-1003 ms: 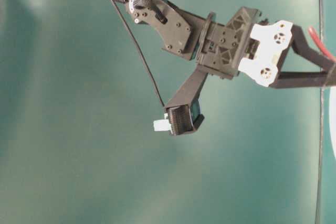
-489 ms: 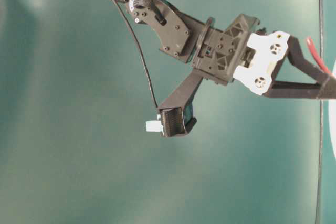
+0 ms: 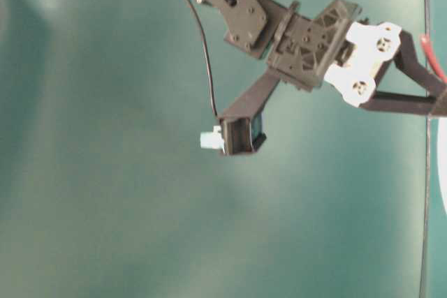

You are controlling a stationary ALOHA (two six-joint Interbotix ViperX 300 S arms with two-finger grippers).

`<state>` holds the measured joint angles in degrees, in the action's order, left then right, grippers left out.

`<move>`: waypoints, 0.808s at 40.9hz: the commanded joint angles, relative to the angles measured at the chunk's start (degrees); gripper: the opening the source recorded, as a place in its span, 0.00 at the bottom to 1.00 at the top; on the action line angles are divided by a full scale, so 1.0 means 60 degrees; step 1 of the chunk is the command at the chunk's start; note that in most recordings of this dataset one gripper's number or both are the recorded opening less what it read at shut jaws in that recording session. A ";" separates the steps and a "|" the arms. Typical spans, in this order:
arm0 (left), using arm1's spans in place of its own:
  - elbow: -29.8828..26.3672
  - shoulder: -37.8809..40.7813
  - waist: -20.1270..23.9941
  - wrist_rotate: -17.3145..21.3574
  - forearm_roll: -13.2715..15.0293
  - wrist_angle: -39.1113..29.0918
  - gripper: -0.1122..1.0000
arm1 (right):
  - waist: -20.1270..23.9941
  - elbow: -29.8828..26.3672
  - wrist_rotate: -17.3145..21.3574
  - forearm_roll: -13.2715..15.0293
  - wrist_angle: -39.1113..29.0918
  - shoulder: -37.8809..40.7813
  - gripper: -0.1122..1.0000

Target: Scoop the yellow hexagonal prism block from the bowl with a spoon using the right arm.

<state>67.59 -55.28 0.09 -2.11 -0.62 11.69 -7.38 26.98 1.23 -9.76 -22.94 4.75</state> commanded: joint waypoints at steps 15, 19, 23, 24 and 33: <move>-0.0234 0.0044 -0.0015 -0.0044 -0.0015 0.0044 0.09 | 0.0366 0.1260 0.0015 -0.0073 0.2036 -0.1157 0.31; -0.0234 0.0044 -0.0015 -0.0059 0.0000 0.0029 0.09 | 0.0381 0.1421 0.0015 -0.0073 0.2285 -0.1333 0.31; -0.0234 0.0044 -0.0015 -0.0073 -0.0015 0.0044 0.09 | 0.0381 0.1509 0.0015 -0.0088 0.2388 -0.1509 0.31; -0.0234 0.0044 0.0000 -0.0088 -0.0015 0.0044 0.09 | 0.0381 0.1538 0.0015 -0.0088 0.2402 -0.1567 0.31; -0.0234 0.0044 -0.0015 -0.0088 -0.0015 0.0044 0.09 | 0.0381 0.1538 0.0000 -0.0073 0.2373 -0.2036 0.31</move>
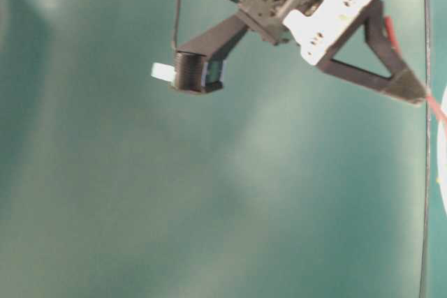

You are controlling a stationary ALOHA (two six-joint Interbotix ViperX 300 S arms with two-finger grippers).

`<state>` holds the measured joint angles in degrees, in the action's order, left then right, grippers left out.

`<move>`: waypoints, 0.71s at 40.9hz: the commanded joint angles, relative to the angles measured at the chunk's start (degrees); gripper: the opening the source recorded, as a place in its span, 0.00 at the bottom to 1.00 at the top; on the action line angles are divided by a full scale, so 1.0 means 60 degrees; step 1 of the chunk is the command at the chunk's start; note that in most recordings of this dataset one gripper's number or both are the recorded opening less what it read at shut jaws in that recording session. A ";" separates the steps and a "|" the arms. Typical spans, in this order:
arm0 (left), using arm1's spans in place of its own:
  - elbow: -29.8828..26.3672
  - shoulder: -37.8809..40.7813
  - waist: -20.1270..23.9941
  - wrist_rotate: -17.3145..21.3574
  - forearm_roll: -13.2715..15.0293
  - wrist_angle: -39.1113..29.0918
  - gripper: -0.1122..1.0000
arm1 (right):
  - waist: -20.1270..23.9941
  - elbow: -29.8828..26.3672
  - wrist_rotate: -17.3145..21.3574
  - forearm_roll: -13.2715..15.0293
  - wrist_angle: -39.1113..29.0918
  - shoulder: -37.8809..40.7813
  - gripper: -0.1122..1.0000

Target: Scoop the yellow hexagonal prism block from the bowl with a spoon using the right arm.

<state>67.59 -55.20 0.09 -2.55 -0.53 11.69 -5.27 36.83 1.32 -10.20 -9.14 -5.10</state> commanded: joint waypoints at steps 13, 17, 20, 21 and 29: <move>-0.0249 0.0000 -0.0015 -0.0044 -0.0015 0.0044 0.09 | 0.0029 -0.0176 -0.0015 0.0000 -0.0015 -0.1523 0.31; -0.0249 0.0000 -0.0015 -0.0059 -0.0015 0.0044 0.09 | 0.0029 -0.0176 -0.0015 0.0015 -0.0029 -0.1875 0.31; -0.0249 0.0000 -0.0015 -0.0059 -0.0029 0.0044 0.09 | 0.0029 -0.0176 -0.0029 0.0015 -0.0103 -0.2109 0.31; -0.0249 -0.0015 -0.0015 -0.0059 -0.0029 0.0044 0.09 | 0.0029 -0.0190 -0.0029 0.0029 -0.0146 -0.2197 0.31; -0.0264 -0.0015 -0.0015 -0.0059 -0.0029 0.0029 0.09 | 0.0029 -0.0190 -0.0029 0.0029 -0.0293 -0.2505 0.31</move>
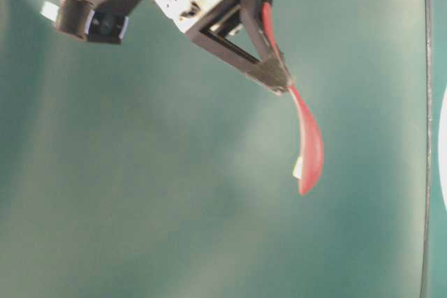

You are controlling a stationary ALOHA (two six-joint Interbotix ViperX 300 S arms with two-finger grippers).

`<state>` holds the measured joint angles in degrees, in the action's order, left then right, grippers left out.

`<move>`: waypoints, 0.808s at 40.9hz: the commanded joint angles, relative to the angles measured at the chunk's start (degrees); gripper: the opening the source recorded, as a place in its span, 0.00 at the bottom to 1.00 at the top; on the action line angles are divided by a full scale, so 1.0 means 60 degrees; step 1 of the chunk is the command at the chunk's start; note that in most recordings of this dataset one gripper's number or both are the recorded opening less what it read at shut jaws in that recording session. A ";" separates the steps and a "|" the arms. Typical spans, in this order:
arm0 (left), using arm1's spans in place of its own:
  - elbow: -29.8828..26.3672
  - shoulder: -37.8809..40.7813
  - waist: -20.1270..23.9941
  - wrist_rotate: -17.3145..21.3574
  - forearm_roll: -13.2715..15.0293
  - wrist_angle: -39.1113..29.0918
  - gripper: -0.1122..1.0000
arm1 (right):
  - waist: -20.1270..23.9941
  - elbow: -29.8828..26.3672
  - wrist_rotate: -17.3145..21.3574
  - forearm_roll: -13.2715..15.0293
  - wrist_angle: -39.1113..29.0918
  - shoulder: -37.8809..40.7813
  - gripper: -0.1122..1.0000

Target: Scoop the yellow hexagonal prism block from the bowl with a spoon using the right arm.

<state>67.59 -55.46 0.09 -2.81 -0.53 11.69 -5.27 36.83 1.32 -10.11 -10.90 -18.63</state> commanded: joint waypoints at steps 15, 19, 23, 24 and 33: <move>-0.0264 0.0029 -0.0015 -0.0015 -0.0029 0.0044 0.09 | 0.0029 -0.0205 -0.0073 0.0029 0.0000 -0.0249 0.31; -0.0249 0.0029 0.0000 -0.0015 -0.0029 0.0044 0.09 | 0.0029 -0.0205 -0.0073 0.0029 0.0000 -0.0249 0.31; -0.0264 0.0015 0.0000 0.0015 -0.0029 0.0044 0.09 | 0.0029 -0.0205 -0.0088 0.0044 0.0000 -0.0249 0.31; -0.0264 0.0029 -0.0015 0.0015 -0.0029 0.0044 0.09 | 0.0029 -0.0205 -0.0073 0.0029 0.0015 -0.0249 0.31; -0.0249 0.0029 -0.0015 0.0161 -0.0029 0.0044 0.09 | 0.0029 -0.0205 -0.0117 0.0044 0.0029 -0.0249 0.31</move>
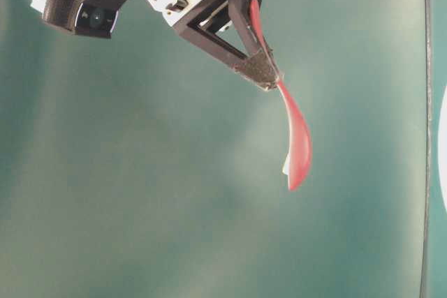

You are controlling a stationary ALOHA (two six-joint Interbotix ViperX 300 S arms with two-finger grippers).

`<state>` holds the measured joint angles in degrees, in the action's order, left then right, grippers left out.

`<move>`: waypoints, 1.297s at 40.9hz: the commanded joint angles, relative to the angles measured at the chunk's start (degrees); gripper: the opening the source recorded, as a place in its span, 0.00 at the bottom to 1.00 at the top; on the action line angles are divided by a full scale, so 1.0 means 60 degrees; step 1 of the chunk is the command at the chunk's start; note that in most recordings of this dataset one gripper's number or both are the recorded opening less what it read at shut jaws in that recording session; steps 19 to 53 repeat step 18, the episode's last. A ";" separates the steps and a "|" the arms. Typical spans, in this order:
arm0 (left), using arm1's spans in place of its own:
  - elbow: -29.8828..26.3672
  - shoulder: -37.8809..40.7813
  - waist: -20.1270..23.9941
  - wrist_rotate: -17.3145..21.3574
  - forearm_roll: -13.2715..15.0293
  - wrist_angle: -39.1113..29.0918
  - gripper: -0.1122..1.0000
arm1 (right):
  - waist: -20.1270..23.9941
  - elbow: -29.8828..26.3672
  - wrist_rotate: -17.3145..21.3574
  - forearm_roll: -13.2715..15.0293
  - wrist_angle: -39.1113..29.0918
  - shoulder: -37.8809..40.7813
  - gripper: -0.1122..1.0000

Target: Scoop the yellow hexagonal prism block from the bowl with a spoon using the right arm.

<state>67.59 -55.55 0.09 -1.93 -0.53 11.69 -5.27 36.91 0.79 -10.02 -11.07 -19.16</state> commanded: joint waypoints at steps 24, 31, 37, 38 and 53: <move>-0.0249 0.0044 -0.0015 0.0000 -0.0029 0.0044 0.09 | 0.0029 -0.0220 -0.0059 0.0088 0.0059 -0.0161 0.31; -0.0249 0.0044 -0.0015 0.0000 -0.0029 0.0044 0.09 | 0.0029 -0.0220 -0.0059 0.0088 0.0059 -0.0161 0.31; -0.0249 0.0044 -0.0015 0.0000 -0.0029 0.0044 0.09 | 0.0029 -0.0220 -0.0059 0.0088 0.0059 -0.0161 0.31; -0.0249 0.0044 -0.0015 0.0000 -0.0029 0.0044 0.09 | 0.0029 -0.0220 -0.0059 0.0088 0.0059 -0.0161 0.31; -0.0249 0.0044 -0.0015 0.0000 -0.0029 0.0044 0.09 | 0.0029 -0.0220 -0.0059 0.0088 0.0059 -0.0161 0.31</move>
